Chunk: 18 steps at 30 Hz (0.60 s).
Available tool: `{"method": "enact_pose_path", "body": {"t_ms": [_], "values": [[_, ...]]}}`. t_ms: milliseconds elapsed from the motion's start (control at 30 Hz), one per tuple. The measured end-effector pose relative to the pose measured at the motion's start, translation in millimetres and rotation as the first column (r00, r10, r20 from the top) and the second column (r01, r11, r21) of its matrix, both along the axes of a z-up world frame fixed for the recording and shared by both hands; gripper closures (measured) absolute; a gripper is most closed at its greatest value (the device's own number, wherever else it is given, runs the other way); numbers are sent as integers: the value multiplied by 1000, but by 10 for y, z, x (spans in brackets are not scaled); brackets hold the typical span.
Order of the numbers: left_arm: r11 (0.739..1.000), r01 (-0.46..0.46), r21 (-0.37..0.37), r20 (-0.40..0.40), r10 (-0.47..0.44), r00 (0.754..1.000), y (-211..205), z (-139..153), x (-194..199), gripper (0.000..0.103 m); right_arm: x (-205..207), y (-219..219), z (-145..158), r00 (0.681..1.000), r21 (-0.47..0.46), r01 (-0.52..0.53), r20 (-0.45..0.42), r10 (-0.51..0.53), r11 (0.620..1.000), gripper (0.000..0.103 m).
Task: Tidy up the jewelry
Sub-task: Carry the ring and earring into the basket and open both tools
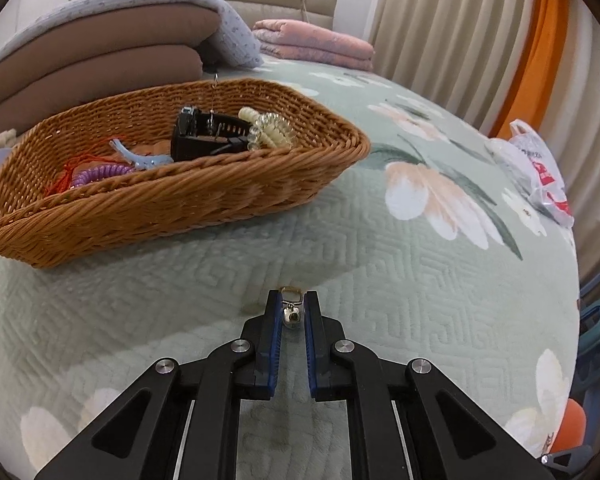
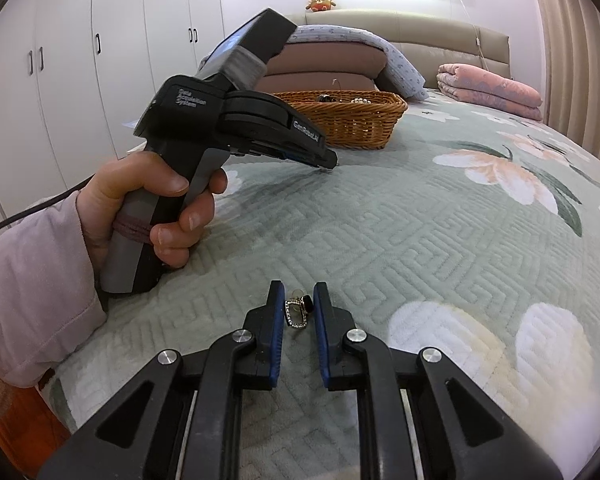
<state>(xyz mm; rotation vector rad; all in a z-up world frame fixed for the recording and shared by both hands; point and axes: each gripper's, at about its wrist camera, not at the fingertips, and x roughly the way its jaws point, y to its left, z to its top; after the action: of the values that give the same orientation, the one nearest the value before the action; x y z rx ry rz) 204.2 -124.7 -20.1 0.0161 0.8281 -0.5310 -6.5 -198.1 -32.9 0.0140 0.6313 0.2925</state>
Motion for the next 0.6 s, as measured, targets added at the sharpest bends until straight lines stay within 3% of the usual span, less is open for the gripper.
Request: {"method": "enact_pose_path", "body": {"t_ms": [333, 600], "values": [[998, -20, -62, 77, 25, 997, 143, 162, -143, 93, 45, -171, 222, 999, 79, 28, 34, -31, 996, 87], [996, -35, -84, 93, 43, 995, 219, 232, -182, 93, 206, -311, 483, 992, 78, 104, 63, -109, 992, 87]]}}
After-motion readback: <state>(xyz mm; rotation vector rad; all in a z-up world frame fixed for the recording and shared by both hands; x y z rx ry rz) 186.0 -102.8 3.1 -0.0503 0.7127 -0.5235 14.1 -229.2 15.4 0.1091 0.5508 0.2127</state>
